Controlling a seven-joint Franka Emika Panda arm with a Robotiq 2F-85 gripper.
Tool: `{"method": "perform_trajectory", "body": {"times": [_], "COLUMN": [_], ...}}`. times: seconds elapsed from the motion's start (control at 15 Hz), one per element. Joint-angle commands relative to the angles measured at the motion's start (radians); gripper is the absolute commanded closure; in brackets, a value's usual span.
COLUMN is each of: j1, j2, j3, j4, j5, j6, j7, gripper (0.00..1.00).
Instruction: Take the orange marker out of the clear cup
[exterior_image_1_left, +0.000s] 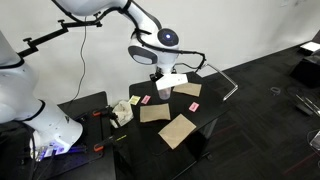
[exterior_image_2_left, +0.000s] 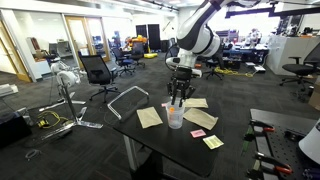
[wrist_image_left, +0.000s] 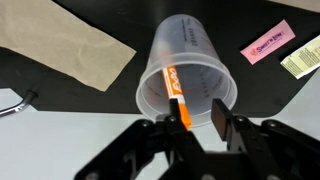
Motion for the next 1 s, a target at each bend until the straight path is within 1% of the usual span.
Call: {"method": "perform_trajectory", "body": {"times": [0.0,0.93], "j1": [-0.024,-0.037], "j2": [0.024,0.091], "j3": [0.023,0.053], "j4": [0.023,0.067], "j5": [0.010,0.008], "j6": [0.021,0.036], "j7": [-0.024,-0.021], "gripper": [0.60,0.59]}}
